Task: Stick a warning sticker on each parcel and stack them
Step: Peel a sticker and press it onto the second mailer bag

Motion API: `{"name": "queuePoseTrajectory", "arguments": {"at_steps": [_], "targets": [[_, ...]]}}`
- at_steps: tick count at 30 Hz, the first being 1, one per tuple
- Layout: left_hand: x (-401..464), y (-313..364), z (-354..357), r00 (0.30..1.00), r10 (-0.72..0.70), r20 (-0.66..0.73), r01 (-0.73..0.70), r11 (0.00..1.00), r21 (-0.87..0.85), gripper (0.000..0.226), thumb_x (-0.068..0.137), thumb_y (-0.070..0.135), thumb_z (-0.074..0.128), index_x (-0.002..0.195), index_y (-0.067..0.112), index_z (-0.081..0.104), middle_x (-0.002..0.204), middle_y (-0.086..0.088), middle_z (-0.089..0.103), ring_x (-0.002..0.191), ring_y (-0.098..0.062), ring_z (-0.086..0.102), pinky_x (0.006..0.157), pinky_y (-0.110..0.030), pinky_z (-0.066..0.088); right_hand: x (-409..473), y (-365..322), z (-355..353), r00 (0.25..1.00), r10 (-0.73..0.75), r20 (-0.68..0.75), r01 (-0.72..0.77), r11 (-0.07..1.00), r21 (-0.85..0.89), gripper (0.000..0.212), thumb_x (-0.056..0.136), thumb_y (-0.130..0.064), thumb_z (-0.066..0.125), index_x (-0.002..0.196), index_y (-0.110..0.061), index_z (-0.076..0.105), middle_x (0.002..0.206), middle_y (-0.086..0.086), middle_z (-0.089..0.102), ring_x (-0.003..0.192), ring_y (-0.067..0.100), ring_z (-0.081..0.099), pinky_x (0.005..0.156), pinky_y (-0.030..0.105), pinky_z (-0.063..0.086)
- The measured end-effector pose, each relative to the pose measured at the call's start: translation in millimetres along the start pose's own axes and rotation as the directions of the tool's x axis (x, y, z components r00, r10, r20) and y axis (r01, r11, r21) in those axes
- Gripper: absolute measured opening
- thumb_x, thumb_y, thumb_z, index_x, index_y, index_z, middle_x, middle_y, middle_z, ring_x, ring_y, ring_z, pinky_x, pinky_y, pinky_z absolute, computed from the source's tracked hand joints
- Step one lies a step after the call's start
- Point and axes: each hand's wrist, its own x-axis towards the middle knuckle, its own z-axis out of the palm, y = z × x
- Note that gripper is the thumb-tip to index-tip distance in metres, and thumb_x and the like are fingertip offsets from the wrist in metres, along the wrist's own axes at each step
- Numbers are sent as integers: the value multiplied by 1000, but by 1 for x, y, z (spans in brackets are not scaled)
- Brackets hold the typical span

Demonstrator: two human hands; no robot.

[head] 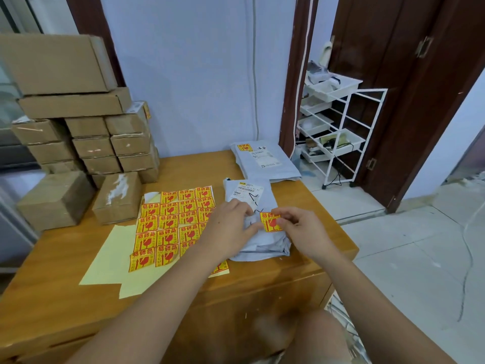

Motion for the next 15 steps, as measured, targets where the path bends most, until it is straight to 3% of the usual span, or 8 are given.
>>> {"name": "queuePoseTrajectory", "arguments": {"at_steps": [8, 10, 13, 15], "targets": [[-13, -2, 14, 997, 20, -80, -19, 1000, 19, 30, 107, 35, 43, 123, 21, 64, 118, 7, 57, 110, -16, 49, 96, -34, 40, 5, -3, 1, 997, -60, 41, 64, 990, -127, 25, 100, -14, 60, 121, -22, 71, 101, -11, 67, 94, -3, 60, 74, 5, 43], [-9, 0, 12, 996, -5, -88, 4, 1000, -5, 36, 107, 45, 39, 118, 23, 64, 113, 9, 59, 108, -16, 52, 93, -35, 42, 6, -2, 3, 996, -76, 52, 83, 983, -164, 25, 101, -15, 60, 122, -23, 71, 102, -10, 67, 95, -1, 60, 77, 7, 44], [-4, 2, 13, 998, -18, -63, 22, 998, 56, 47, 102, 61, 37, 129, 29, 57, 118, 8, 57, 112, -17, 50, 96, -35, 43, 7, -2, 5, 993, -93, 66, 105, 971, -213, 26, 102, -18, 59, 125, -23, 69, 107, -7, 67, 96, 2, 60, 83, 14, 47], [-4, 2, 15, 999, -11, -45, 16, 995, 99, 49, 100, 65, 40, 137, 36, 53, 118, 8, 53, 114, -16, 47, 97, -34, 42, 8, -3, 5, 993, -96, 69, 111, 963, -246, 26, 102, -18, 59, 126, -22, 69, 104, -9, 63, 92, 0, 57, 77, 10, 43]]}}
